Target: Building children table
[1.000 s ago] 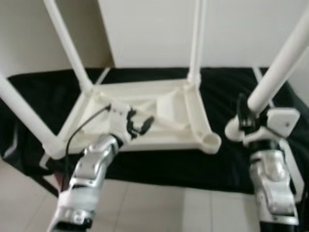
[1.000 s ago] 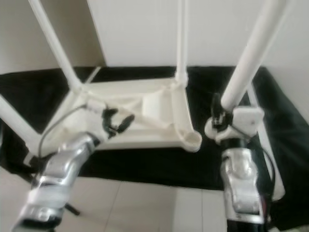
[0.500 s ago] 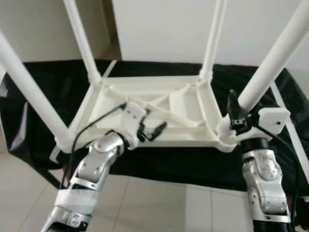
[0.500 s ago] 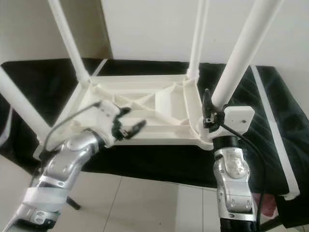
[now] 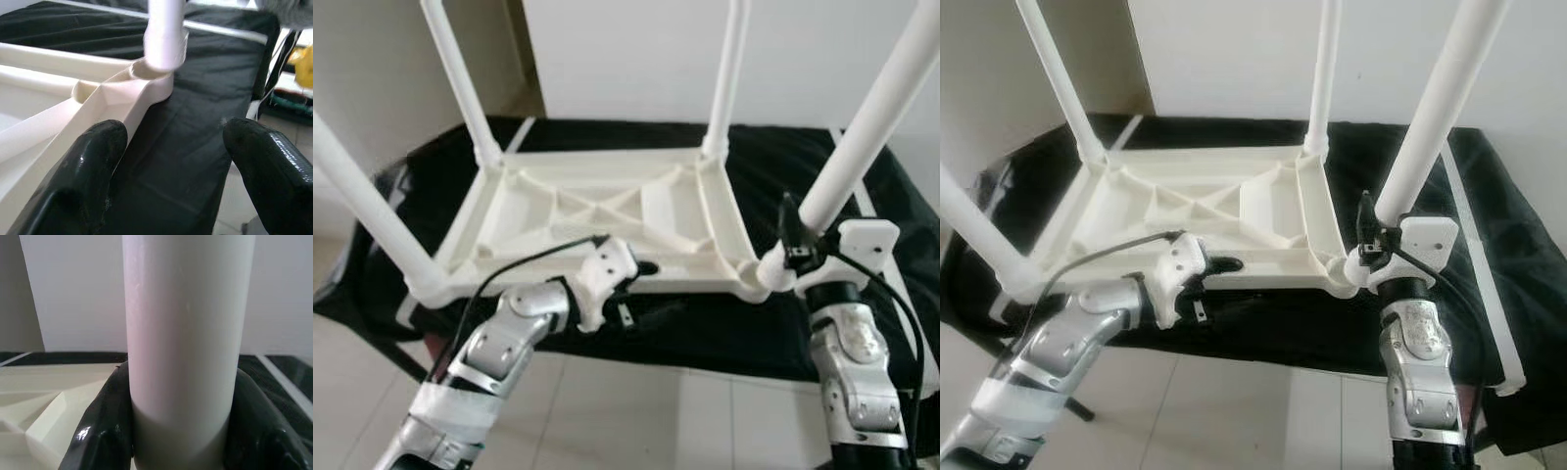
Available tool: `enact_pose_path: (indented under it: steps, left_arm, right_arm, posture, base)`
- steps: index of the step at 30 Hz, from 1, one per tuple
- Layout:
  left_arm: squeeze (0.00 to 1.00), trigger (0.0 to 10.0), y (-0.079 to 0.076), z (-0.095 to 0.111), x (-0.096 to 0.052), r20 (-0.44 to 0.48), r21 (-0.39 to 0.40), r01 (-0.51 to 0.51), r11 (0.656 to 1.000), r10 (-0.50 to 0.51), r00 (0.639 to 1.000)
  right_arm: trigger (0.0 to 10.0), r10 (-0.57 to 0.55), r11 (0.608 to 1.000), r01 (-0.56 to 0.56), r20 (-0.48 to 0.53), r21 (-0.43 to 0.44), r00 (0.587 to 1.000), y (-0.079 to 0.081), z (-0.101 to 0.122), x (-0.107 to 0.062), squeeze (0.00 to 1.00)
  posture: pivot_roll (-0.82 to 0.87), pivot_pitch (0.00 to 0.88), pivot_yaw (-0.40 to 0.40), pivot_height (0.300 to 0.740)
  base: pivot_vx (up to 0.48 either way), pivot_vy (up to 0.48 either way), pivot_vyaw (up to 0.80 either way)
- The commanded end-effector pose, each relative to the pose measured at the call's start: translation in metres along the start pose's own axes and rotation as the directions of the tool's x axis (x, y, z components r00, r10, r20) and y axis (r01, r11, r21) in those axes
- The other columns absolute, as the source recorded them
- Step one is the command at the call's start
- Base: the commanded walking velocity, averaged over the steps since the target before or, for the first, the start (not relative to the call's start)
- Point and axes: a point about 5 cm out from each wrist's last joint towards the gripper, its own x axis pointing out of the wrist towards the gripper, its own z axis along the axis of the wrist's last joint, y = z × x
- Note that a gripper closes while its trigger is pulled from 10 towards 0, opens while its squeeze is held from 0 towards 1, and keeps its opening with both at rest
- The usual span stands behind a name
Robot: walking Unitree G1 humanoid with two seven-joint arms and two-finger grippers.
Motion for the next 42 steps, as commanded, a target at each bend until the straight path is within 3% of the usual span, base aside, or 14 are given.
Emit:
enact_pose_path:
  steps: [1,6,11,17,21,28,31,36,42]
  left_arm:
    - [0.00,10.0,-0.005,0.001,0.000,0.009,-0.028,0.030,0.999,-0.030,1.000]
    - [0.00,10.0,-0.009,0.003,0.001,0.025,-0.065,0.038,0.997,-0.037,0.999]
    - [0.00,10.0,-0.003,0.003,0.000,0.022,-0.081,0.006,0.997,-0.004,1.000]
    - [0.00,10.0,0.001,0.000,-0.004,0.003,-0.083,-0.038,0.996,0.038,0.999]
    - [0.00,10.0,0.004,0.002,-0.007,0.011,-0.100,-0.071,0.992,0.073,0.997]
    - [0.00,10.0,0.005,0.004,-0.005,0.011,-0.097,-0.079,0.992,0.081,0.997]
    - [0.00,10.0,0.006,0.005,-0.005,0.014,-0.094,-0.083,0.992,0.085,0.996]
    - [0.00,10.0,0.007,0.006,-0.004,0.020,-0.091,-0.089,0.992,0.091,0.996]
    - [0.00,10.0,0.008,0.007,-0.003,0.024,-0.093,-0.092,0.991,0.095,0.995]
  right_arm:
    - [10.0,0.020,1.000,-0.020,0.016,0.002,1.000,0.000,0.002,0.005,0.00]
    - [10.0,0.064,0.998,-0.063,0.012,-0.013,0.998,0.001,0.002,0.012,0.00]
    - [10.0,0.155,0.984,-0.159,-0.047,-0.081,0.987,0.006,-0.012,0.011,0.00]
    - [10.0,0.240,0.959,-0.256,-0.133,-0.117,0.962,0.012,-0.029,-0.002,0.00]
    - [10.0,0.255,0.954,-0.276,-0.171,-0.112,0.952,0.007,-0.038,-0.010,0.00]
    - [10.0,0.245,0.967,-0.253,-0.195,-0.016,0.950,-0.003,-0.050,-0.013,0.00]
    - [10.0,0.183,0.982,-0.168,-0.236,0.080,0.954,-0.014,-0.059,-0.009,0.00]
    - [10.0,0.130,0.991,-0.112,-0.305,0.075,0.943,-0.016,-0.064,0.004,0.00]
    - [10.0,0.161,0.986,-0.134,-0.354,0.098,0.921,-0.008,-0.065,0.012,0.00]
  posture:
    - [0.03,0.038,0.034,0.740]
    - [0.03,0.043,0.033,0.740]
    - [0.04,0.042,0.026,0.740]
    - [0.04,0.040,0.018,0.740]
    - [0.04,0.042,0.014,0.740]
    - [0.04,0.038,0.017,0.740]
    - [0.04,0.038,0.020,0.740]
    - [0.03,0.038,0.022,0.740]
    - [0.03,0.040,0.018,0.740]
  base:
    - [0.000,0.000,0.00]
    - [0.000,0.000,0.00]
    - [0.000,0.000,0.00]
    - [0.000,0.000,0.00]
    - [0.000,0.000,0.00]
    - [0.000,0.000,0.00]
    - [0.000,0.000,0.00]
    - [0.000,0.000,0.00]
    - [0.000,0.000,0.00]
